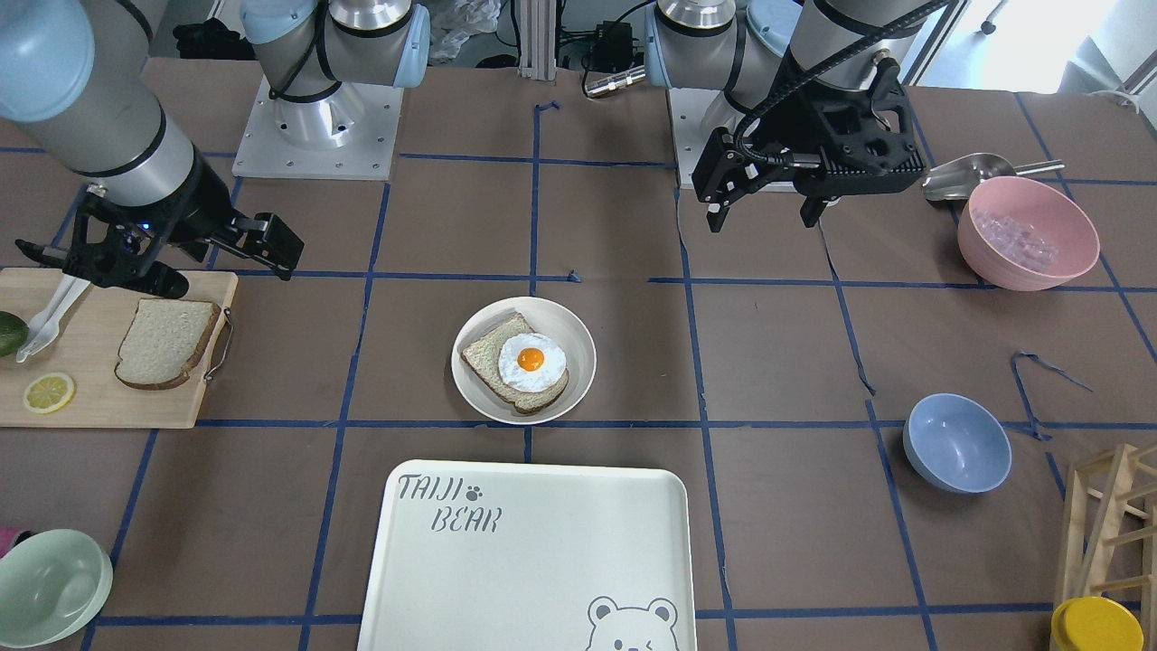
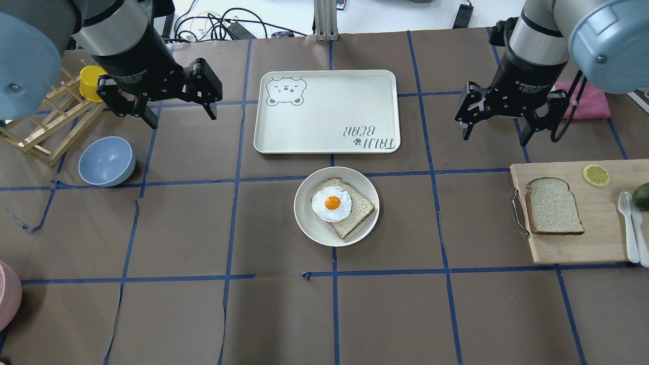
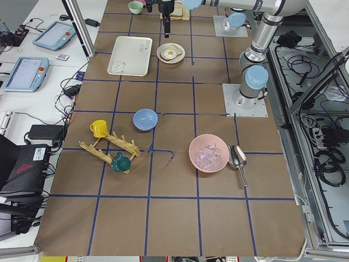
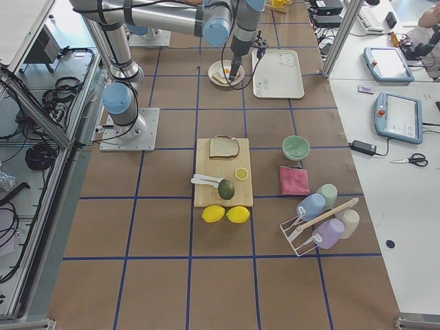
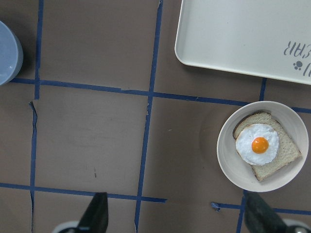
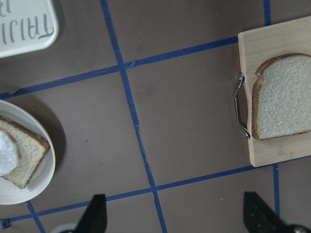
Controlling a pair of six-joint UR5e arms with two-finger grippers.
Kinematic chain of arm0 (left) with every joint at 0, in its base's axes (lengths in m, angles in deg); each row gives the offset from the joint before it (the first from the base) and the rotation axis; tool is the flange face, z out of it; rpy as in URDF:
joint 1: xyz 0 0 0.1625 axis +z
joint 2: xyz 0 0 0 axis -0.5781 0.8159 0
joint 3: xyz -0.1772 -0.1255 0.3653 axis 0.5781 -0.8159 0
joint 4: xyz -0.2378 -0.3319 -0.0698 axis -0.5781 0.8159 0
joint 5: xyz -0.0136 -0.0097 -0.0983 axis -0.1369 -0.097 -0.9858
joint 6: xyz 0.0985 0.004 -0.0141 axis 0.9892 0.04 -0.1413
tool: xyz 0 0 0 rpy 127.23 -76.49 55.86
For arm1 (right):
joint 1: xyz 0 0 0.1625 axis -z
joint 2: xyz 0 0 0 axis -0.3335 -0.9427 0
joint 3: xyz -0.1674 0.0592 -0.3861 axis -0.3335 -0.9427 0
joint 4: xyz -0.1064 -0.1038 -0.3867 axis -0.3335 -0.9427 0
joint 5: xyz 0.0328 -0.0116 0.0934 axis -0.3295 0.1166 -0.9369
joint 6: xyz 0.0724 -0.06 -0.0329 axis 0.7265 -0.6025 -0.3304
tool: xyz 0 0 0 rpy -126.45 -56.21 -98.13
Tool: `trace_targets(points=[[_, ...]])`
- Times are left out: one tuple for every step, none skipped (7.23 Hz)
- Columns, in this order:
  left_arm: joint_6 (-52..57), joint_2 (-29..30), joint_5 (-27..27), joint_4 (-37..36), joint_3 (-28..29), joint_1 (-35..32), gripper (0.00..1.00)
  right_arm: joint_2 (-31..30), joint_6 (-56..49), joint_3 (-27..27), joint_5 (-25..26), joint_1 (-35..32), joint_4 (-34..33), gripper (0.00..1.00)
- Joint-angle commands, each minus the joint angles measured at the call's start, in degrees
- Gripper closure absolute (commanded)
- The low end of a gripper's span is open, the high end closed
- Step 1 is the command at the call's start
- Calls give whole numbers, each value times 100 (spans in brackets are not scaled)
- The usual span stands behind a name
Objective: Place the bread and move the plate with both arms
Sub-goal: 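Move the right gripper over the bread slice on the cutting board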
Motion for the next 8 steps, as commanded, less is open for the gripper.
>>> trace_targets(points=[[0, 19, 0, 0, 0, 0, 0, 227, -3, 474, 267, 389, -757, 0], [0, 19, 0, 0, 0, 0, 0, 393, 15, 720, 459, 425, -1423, 5], [0, 11, 0, 0, 0, 0, 0, 525, 50, 896, 557, 495, -1769, 5], [0, 11, 0, 0, 0, 0, 0, 535, 33, 942, 505, 600, -1833, 6], [0, 11, 0, 0, 0, 0, 0, 570, 15, 951, 540, 627, -1851, 12], [0, 11, 0, 0, 0, 0, 0, 657, 41, 951, 514, 705, -2034, 12], [0, 11, 0, 0, 0, 0, 0, 789, -37, 951, 557, 724, -2184, 12], [0, 2, 0, 0, 0, 0, 0, 860, -29, 968, 558, 802, -2185, 12]])
